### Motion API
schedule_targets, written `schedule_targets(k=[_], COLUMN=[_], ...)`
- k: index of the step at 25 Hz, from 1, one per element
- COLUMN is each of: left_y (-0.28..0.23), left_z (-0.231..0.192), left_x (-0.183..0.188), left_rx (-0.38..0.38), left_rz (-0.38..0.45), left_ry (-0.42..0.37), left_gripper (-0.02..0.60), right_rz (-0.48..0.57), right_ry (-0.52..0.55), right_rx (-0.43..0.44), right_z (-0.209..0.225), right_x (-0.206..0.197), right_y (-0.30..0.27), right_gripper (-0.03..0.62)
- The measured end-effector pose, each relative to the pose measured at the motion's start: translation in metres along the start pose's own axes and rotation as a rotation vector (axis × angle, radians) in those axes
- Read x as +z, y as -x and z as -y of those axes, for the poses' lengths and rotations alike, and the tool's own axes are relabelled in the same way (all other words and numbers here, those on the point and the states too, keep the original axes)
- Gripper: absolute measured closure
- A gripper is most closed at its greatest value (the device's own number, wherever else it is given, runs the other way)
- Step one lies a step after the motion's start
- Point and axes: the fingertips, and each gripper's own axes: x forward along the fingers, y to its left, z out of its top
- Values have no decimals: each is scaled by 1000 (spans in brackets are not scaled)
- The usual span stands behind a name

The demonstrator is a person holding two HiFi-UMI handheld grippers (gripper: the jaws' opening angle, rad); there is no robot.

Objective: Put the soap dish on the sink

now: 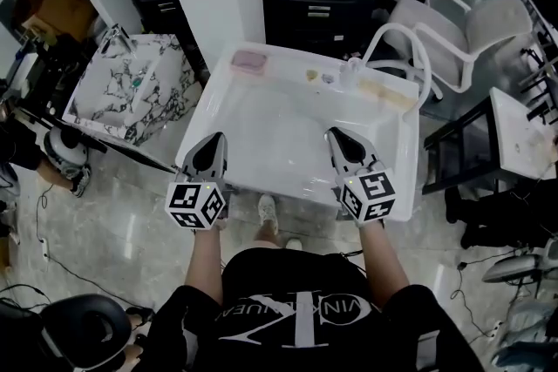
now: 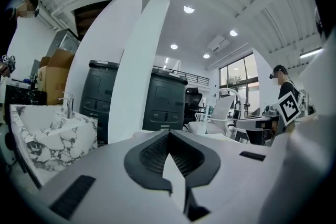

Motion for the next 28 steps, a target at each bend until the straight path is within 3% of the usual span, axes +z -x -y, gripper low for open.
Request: schedule_targets(k=[28], left_y=[25], left_z=[3], left_x=[0], left_rx=[16], left_rz=[16], left_ry=[-2], left_gripper=[568], right_rz=[25], right_ry=[-39], right_rx=[-36], right_z=[-5], right_x=[-5], right_y=[25], right_gripper=[563])
